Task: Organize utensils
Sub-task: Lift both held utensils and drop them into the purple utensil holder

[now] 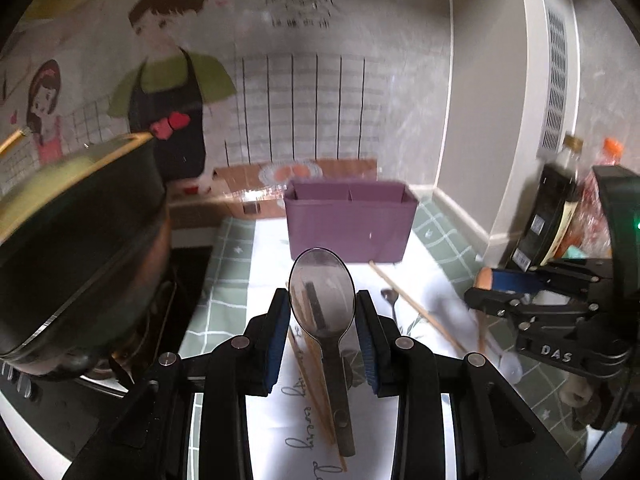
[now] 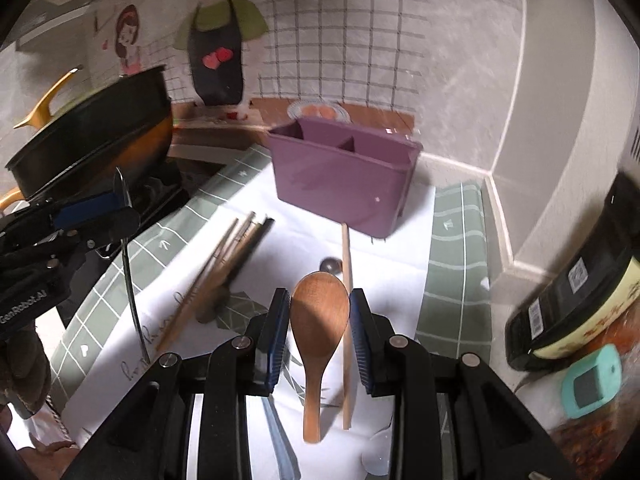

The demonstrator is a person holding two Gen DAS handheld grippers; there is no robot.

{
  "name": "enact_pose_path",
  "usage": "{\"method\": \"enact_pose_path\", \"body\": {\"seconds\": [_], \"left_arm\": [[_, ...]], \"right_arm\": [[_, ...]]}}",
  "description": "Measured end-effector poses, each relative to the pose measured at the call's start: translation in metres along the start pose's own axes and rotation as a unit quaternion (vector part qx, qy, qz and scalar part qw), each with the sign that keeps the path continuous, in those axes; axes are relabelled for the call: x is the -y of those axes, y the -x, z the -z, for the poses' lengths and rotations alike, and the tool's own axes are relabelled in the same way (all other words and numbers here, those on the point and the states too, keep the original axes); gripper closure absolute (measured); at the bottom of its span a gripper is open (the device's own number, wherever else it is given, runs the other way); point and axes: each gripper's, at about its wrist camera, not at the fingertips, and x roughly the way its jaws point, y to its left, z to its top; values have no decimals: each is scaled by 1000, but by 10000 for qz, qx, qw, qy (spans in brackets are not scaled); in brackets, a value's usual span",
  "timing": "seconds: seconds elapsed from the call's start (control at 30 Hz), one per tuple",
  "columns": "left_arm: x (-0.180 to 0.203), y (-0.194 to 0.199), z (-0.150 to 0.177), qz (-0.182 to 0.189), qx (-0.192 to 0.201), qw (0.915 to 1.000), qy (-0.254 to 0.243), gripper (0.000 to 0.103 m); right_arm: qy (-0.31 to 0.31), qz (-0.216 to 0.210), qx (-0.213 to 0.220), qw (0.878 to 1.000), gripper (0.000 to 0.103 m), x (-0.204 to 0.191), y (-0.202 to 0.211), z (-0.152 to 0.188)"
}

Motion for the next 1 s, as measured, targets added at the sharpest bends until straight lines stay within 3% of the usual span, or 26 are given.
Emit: {"method": "enact_pose_path", "body": {"seconds": [0.23, 0.57, 0.87, 1.0], "left_arm": [[-2, 11, -27, -63, 355, 9993, -49, 69], [-3, 24, -93, -3, 977, 9951, -112, 69], [-12, -14, -184, 334, 1220, 9919, 141, 69], [-13, -36, -220, 256, 1371, 9901, 128, 69]], "right_arm": [[97, 30, 303, 9995, 75, -10, 10, -23], [199, 236, 1026, 9942, 75, -10, 51, -75], [242, 520, 1436, 9880, 75, 15, 59, -152], [344, 697, 1533, 9851, 75, 24, 54, -187]]}}
